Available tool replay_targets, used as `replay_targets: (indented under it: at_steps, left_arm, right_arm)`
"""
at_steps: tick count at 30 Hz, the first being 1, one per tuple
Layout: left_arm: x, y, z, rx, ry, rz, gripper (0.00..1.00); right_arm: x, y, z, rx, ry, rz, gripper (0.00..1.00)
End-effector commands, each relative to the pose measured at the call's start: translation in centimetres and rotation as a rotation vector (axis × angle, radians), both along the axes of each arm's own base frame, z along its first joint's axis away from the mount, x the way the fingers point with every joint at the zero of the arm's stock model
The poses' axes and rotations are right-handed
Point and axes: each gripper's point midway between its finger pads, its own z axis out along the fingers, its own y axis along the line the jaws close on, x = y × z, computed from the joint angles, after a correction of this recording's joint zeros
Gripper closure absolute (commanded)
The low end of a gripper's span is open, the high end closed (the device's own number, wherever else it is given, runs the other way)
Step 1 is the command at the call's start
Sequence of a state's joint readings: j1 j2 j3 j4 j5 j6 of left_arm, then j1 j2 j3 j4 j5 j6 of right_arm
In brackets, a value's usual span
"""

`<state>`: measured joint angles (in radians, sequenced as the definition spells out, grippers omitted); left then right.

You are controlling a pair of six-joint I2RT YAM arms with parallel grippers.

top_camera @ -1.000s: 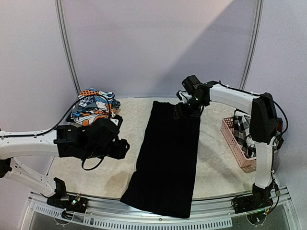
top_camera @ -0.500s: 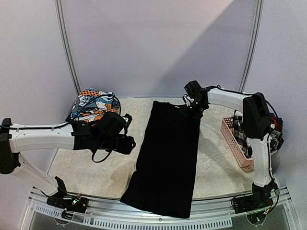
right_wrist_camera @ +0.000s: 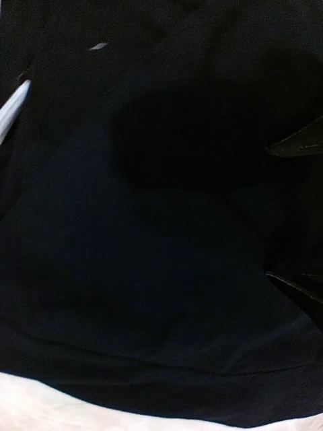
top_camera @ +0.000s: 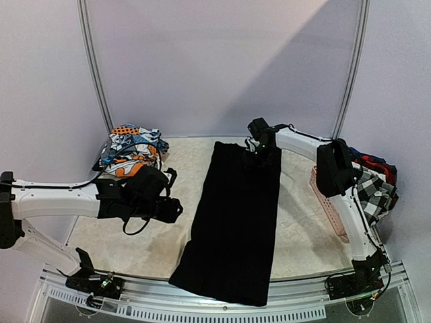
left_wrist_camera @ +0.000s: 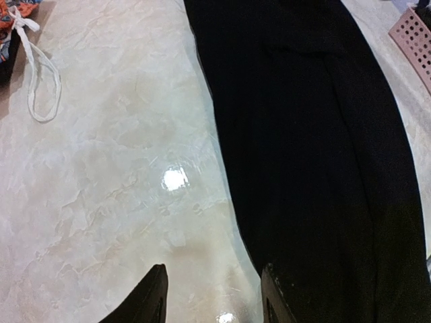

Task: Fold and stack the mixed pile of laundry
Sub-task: Rotate the rectangle-folded T-shirt at the center of the board.

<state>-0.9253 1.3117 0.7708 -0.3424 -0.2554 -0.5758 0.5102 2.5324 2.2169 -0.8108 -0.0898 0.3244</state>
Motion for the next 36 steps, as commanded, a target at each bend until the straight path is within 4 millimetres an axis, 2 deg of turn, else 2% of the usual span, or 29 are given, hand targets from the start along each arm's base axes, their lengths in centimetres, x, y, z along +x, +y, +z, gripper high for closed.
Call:
replay_targets:
  at_steps: [1, 6, 8, 13, 16, 19, 22, 25, 29, 30, 31, 32, 33, 34, 35, 36]
  left_arm:
    - [0.5, 0.6, 0.0, -0.034, -0.009, 0.027, 0.51]
    - [0.7, 1.0, -0.1, -0.038, -0.010, 0.040, 0.52]
    - [0.8, 1.1, -0.2, -0.039, -0.006, 0.046, 0.52]
    - [1.2, 1.2, -0.2, -0.044, -0.014, 0.055, 0.52]
    - [1.6, 1.0, 0.1, -0.049, -0.019, 0.059, 0.52]
    - [1.5, 1.0, 0.4, -0.051, -0.013, 0.063, 0.52]
    - [1.1, 1.2, 0.8, -0.065, -0.004, 0.064, 0.51]
    - [0.2, 1.9, 0.9, -0.070, 0.012, 0.060, 0.49]
    - [-1.5, 2.6, 0.6, -0.076, 0.051, 0.029, 0.47]
    - [-2.0, 2.6, 0.4, -0.084, 0.065, 0.018, 0.47]
    - [-2.6, 2.7, 0.0, -0.089, 0.083, 0.004, 0.47]
    - [-3.1, 2.7, -0.1, -0.103, 0.096, -0.009, 0.46]
    - [-3.6, 2.7, -0.2, -0.112, 0.109, -0.019, 0.46]
    - [-4.1, 2.6, -0.4, -0.120, 0.121, -0.032, 0.46]
    - [-4.5, 2.6, -0.6, -0.126, 0.131, -0.043, 0.46]
    - [-5.0, 2.6, -0.8, -0.131, 0.140, -0.053, 0.46]
  right_arm:
    - [-0.5, 0.6, -4.4, 0.003, 0.108, 0.055, 0.42]
    - [2.0, 0.1, -5.5, 0.126, 0.127, 0.028, 0.42]
    - [3.3, -0.5, -5.2, 0.156, 0.107, -0.001, 0.41]
    - [6.9, -0.7, -3.1, 0.298, 0.029, -0.028, 0.40]
    - [8.5, 0.4, -1.7, 0.372, -0.052, 0.017, 0.38]
    - [10.0, 1.1, 0.5, 0.409, -0.145, 0.050, 0.36]
    - [10.7, 2.1, 3.4, 0.472, -0.217, 0.092, 0.36]
    - [10.1, 2.9, 7.0, 0.491, -0.246, 0.117, 0.34]
    - [7.6, 3.8, 11.7, 0.484, -0.265, 0.166, 0.29]
    - [6.7, 3.8, 14.0, 0.485, -0.284, 0.174, 0.28]
    - [5.7, 4.0, 14.3, 0.477, -0.274, 0.177, 0.27]
    - [4.6, 4.1, 15.6, 0.471, -0.277, 0.177, 0.26]
    - [3.3, 4.3, 15.5, 0.454, -0.260, 0.175, 0.26]
    - [1.8, 4.4, 17.5, 0.444, -0.281, 0.177, 0.25]
    - [0.0, 5.0, 16.9, 0.410, -0.264, 0.179, 0.25]
    - [-1.9, 5.1, 17.1, 0.375, -0.265, 0.178, 0.25]
